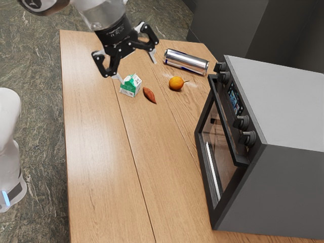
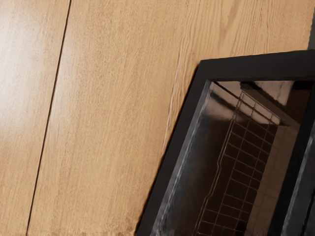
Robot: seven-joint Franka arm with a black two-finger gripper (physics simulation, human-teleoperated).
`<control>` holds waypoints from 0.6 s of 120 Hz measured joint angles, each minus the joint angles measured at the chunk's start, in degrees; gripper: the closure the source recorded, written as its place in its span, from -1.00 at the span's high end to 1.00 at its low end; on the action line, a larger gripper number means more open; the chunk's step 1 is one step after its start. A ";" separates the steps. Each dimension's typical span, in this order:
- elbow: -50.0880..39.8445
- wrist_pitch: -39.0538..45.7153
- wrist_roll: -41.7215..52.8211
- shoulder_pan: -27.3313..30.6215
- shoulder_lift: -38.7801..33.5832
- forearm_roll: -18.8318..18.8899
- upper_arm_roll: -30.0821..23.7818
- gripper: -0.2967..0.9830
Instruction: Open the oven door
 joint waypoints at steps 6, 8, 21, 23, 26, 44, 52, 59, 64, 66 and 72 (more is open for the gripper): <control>-0.23 3.24 2.69 -0.26 0.95 0.06 -0.24 0.53; -0.27 4.27 3.54 -0.35 1.54 0.07 -0.30 0.53; -0.42 9.95 8.52 -0.57 4.44 -0.43 -0.48 0.53; -0.57 10.60 9.22 -0.57 4.57 -0.62 -0.53 0.53; -0.83 11.49 10.22 -0.56 4.69 -0.96 -0.57 0.53; -1.72 15.25 15.46 0.67 7.05 -2.85 -0.64 0.53; -1.77 16.51 17.42 0.96 8.45 -3.26 -1.45 0.53; -1.79 17.56 18.96 1.39 9.68 -3.46 -1.97 0.53; -1.77 18.18 19.97 1.77 10.29 -3.56 -2.12 0.53; -1.75 18.40 20.36 1.89 10.46 -3.59 -2.15 0.53; -1.75 18.97 21.46 2.19 10.86 -3.66 -2.21 0.53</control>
